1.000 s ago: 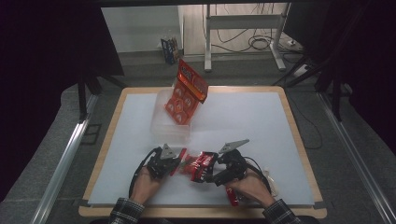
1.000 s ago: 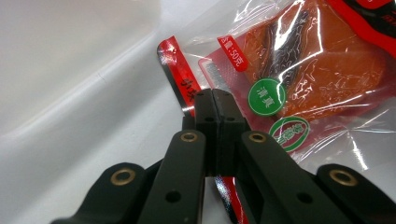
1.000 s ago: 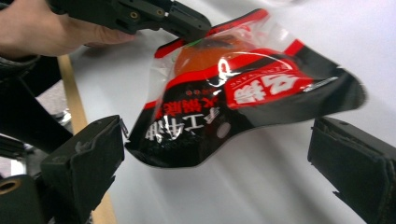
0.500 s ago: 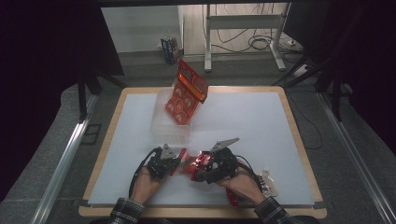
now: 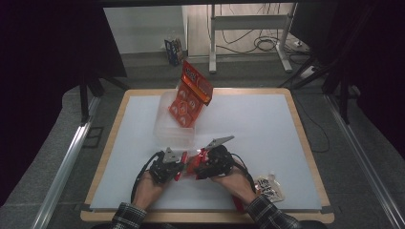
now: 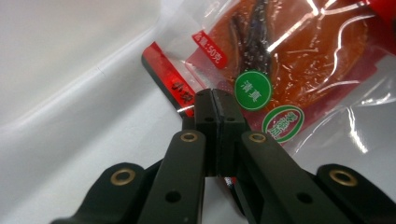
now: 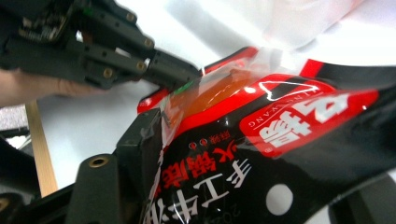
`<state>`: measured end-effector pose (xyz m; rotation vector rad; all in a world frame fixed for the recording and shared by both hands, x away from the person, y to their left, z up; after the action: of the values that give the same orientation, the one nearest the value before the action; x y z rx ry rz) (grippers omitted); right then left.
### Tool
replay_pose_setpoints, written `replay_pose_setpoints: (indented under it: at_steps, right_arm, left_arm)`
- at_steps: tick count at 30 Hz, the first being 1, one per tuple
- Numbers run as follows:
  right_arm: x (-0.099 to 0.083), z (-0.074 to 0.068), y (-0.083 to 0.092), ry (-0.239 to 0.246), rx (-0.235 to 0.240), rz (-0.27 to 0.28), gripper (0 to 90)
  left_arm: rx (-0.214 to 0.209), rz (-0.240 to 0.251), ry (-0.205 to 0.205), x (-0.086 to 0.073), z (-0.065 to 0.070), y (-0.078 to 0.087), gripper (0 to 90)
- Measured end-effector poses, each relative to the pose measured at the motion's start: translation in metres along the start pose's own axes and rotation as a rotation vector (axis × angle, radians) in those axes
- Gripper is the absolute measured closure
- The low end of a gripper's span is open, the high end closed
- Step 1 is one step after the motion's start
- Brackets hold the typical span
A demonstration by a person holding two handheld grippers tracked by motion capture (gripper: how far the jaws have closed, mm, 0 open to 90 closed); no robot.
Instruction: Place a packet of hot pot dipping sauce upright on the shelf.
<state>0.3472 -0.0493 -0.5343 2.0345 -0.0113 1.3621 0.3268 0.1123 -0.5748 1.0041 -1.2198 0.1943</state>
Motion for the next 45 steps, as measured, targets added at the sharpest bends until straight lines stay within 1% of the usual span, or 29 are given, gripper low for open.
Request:
replay_pose_setpoints:
  at_steps: [2, 5, 6, 8, 9, 11, 13, 15, 17, 19, 21, 22, 25, 27, 30, 32, 33, 36, 40, 42, 45]
  right_arm:
    - [0.002, 0.002, -0.003, -0.01, -0.006, 0.005, 38.6]
    - [0.004, 0.003, -0.008, -0.022, -0.016, -0.005, 41.6]
    - [0.004, 0.003, -0.01, -0.026, -0.019, -0.011, 45.4]
    - [0.003, 0.003, -0.014, -0.048, 0.006, -0.024, 49.9]
    - [0.004, 0.003, -0.014, -0.058, 0.008, -0.024, 53.0]
    - [0.005, 0.003, -0.014, -0.094, 0.022, -0.021, 59.4]
    - [0.006, 0.004, -0.012, -0.114, 0.028, -0.008, 65.8]
    - [0.007, 0.005, -0.01, -0.124, 0.038, -0.005, 67.6]
    - [0.008, 0.004, -0.009, -0.121, 0.04, -0.007, 68.9]
    - [0.009, 0.004, -0.006, -0.121, 0.049, -0.001, 72.6]
    - [0.011, 0.004, -0.003, -0.12, 0.045, 0.0, 76.4]
    - [0.012, 0.004, -0.001, -0.115, 0.043, 0.004, 78.3]
    - [0.013, 0.006, 0.004, -0.112, 0.038, 0.009, 81.6]
    - [0.014, 0.007, 0.005, -0.114, 0.045, 0.016, 82.9]
    - [0.016, 0.005, 0.006, -0.097, 0.037, 0.013, 84.3]
    - [0.018, 0.003, 0.007, -0.088, 0.039, 0.02, 84.9]
    - [0.019, 0.002, 0.008, -0.071, 0.034, 0.022, 85.2]
    - [0.024, -0.001, 0.013, -0.03, 0.021, 0.028, 85.5]
    - [0.031, -0.001, 0.022, -0.014, 0.022, 0.043, 85.7]
    - [0.034, 0.0, 0.027, 0.002, 0.019, 0.044, 85.7]
    - [0.038, 0.002, 0.034, 0.011, 0.016, 0.052, 85.8]
  left_arm:
    - [-0.006, 0.001, 0.008, -0.001, -0.001, 0.001, 90.0]
    - [-0.018, 0.006, 0.025, -0.002, -0.002, 0.002, 90.0]
    - [-0.02, 0.007, 0.03, -0.002, -0.002, 0.002, 90.0]
    - [-0.022, 0.01, 0.045, -0.003, -0.003, 0.003, 89.9]
    - [-0.024, 0.009, 0.048, -0.003, -0.003, 0.004, 89.9]
    - [-0.022, 0.01, 0.052, -0.004, -0.004, 0.006, 89.3]
    - [-0.021, 0.012, 0.058, -0.004, -0.006, 0.008, 85.9]
    - [-0.022, 0.016, 0.058, -0.004, -0.006, 0.009, 82.2]
    - [-0.013, 0.022, 0.047, -0.003, -0.005, 0.011, 79.7]
    - [-0.005, 0.024, 0.038, -0.003, -0.004, 0.012, 76.4]
    - [-0.006, 0.029, 0.031, -0.002, -0.003, 0.013, 72.3]
    - [-0.011, 0.036, 0.036, -0.002, -0.002, 0.014, 70.1]
    - [-0.013, 0.051, 0.033, 0.0, 0.0, 0.017, 67.3]
    - [-0.011, 0.053, 0.03, 0.0, 0.0, 0.019, 65.2]
    - [-0.006, 0.051, 0.03, -0.001, -0.001, 0.022, 63.3]
    - [-0.003, 0.052, 0.032, -0.002, -0.002, 0.025, 61.6]
    - [-0.001, 0.055, 0.033, -0.002, -0.002, 0.026, 60.1]
    - [0.015, 0.068, 0.031, -0.002, -0.003, 0.031, 53.4]
    - [0.03, 0.096, 0.041, -0.001, -0.005, 0.037, 43.9]
    - [0.04, 0.103, 0.043, -0.001, -0.005, 0.039, 37.0]
    - [0.051, 0.102, 0.038, -0.003, -0.005, 0.042, 27.7]
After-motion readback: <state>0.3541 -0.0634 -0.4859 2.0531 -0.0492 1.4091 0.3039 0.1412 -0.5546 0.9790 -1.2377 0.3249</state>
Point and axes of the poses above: each handheld gripper's, and its own axes: y roughly backward along the jaws, x roughly out of its top, z roughly to its right, the point moved 5 cm from there along -y, roughly forward along the jaws, and after that the axes turned 14 degrees about z, right-handed, at the moved point
